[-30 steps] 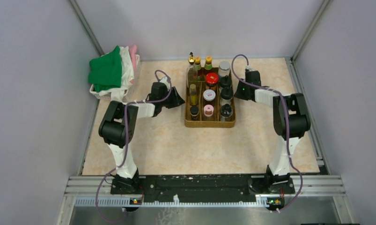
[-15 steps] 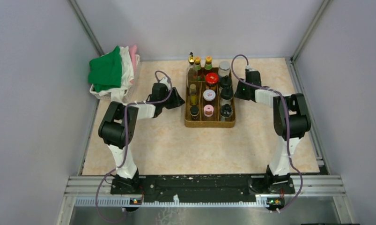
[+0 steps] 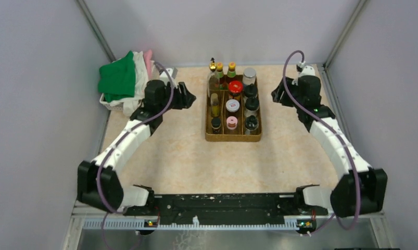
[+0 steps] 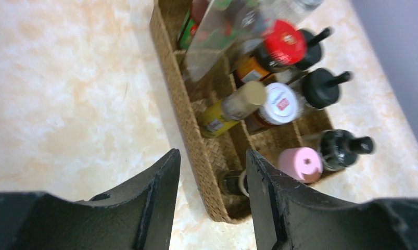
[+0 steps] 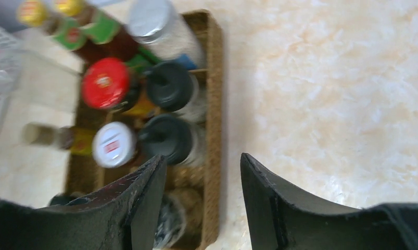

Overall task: Organize the condiment bottles
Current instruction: Reset both arms

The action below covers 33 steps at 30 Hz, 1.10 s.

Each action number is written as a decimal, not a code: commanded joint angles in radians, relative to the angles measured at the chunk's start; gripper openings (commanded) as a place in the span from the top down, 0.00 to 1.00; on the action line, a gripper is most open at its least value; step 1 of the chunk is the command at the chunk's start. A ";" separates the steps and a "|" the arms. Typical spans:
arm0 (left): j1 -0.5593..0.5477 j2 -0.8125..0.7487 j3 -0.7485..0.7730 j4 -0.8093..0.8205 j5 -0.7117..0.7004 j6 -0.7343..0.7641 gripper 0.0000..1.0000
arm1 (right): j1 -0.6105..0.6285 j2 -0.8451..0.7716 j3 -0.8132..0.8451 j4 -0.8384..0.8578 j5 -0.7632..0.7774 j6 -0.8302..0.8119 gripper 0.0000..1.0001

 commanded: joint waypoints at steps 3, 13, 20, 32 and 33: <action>-0.025 -0.362 -0.114 -0.119 0.066 0.085 0.42 | 0.059 -0.298 -0.076 -0.213 -0.200 -0.007 0.43; -0.031 -0.603 -0.191 -0.231 0.042 0.119 0.31 | 0.073 -0.530 -0.073 -0.410 -0.226 -0.029 0.02; -0.031 -0.595 -0.151 -0.264 0.037 0.121 0.01 | 0.073 -0.559 -0.058 -0.410 -0.219 -0.021 0.01; -0.031 -0.580 -0.145 -0.253 0.033 0.121 0.01 | 0.073 -0.558 -0.066 -0.358 -0.185 -0.023 0.01; -0.031 -0.579 -0.148 -0.249 0.033 0.121 0.01 | 0.073 -0.556 -0.069 -0.351 -0.182 -0.023 0.01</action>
